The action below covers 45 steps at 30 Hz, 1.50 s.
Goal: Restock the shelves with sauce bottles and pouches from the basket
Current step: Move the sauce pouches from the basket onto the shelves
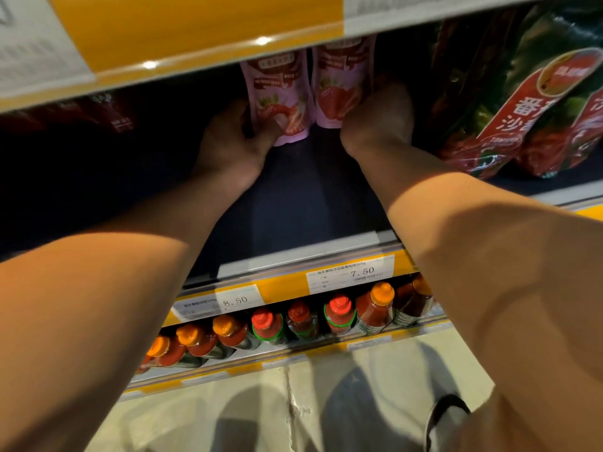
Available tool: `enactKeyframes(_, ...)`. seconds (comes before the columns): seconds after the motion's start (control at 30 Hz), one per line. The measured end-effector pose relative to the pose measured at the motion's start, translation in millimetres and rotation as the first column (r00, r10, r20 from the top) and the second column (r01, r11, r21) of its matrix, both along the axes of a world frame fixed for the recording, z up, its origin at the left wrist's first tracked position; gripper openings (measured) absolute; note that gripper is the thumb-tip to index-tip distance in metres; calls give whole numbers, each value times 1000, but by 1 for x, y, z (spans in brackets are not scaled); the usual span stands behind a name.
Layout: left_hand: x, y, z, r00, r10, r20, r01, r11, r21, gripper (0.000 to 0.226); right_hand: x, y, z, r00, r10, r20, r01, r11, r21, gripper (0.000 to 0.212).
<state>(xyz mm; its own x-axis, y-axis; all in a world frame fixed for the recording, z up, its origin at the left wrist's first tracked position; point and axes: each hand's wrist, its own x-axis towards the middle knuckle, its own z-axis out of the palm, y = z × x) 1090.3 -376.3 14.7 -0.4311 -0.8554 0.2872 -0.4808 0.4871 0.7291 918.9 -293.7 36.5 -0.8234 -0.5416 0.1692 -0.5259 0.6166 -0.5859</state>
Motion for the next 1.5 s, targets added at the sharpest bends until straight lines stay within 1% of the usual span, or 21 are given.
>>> enactKeyframes(0.07,3,4,2,1000,20,8,-20,1000,-6,45,3,4,6,998,51,-35,-48,996,82,47)
enactKeyframes(0.17,12,14,3,999,24,29,-24,1000,18,33,11,12,16,976,211,-53,-201,968,150,46)
enactKeyframes(0.23,21,24,4,1000,21,17,-22,998,64,25,15,18,24,956,292,-2,-289,949,121,46)
enactKeyframes(0.3,31,33,6,1000,2,4,-2,994,109,20,21,27,30,930,368,0,-365,924,110,42)
enactKeyframes(0.33,38,39,8,1000,-4,21,2,993,121,21,26,32,33,913,408,-9,-404,905,136,40)
enactKeyframes(0.4,53,50,10,996,-14,84,3,991,133,40,39,44,36,889,456,-31,-443,877,187,36)
enactKeyframes(0.47,67,62,12,990,-4,139,-18,986,164,54,53,56,41,896,444,24,-438,872,217,32)
enactKeyframes(0.5,73,70,15,990,-6,143,-24,977,210,58,61,62,43,899,434,56,-434,869,239,33)
enactKeyframes(0.57,87,85,21,994,-18,104,-16,949,315,59,81,73,45,878,464,115,-477,832,284,42)
enactKeyframes(0.67,122,110,37,1000,3,-29,10,901,434,46,114,92,47,787,588,185,-616,733,291,55)
enactKeyframes(0.73,153,129,49,999,-11,-44,28,914,405,45,133,102,50,716,670,197,-698,674,241,71)
enactKeyframes(0.8,190,149,57,1000,-19,14,13,945,328,48,149,111,58,651,736,186,-759,625,185,78)
enactKeyframes(0.87,229,172,63,996,-16,83,-6,966,257,46,166,118,65,572,804,166,-820,551,155,77)
enactKeyframes(0.93,269,195,72,992,12,130,-39,978,207,44,185,125,72,485,864,136,-871,464,160,74)
enactKeyframes(1.1,359,253,96,973,156,167,-175,979,102,44,241,149,90,322,938,127,-944,309,115,68)
enactKeyframes(1.2,415,292,102,949,274,155,-293,949,113,43,283,169,98,248,964,99,-968,242,68,62)
enactKeyframes(1.3,468,330,105,909,394,138,-410,905,115,44,328,187,103,162,983,90,-987,162,9,50)
enactKeyframes(1.4,519,368,103,860,496,121,-508,853,115,43,377,198,105,74,995,60,-997,72,36,55)
enactKeyframes(1.5,565,403,97,819,555,144,-572,811,122,43,424,210,102,-41,997,65,-995,-46,83,59)
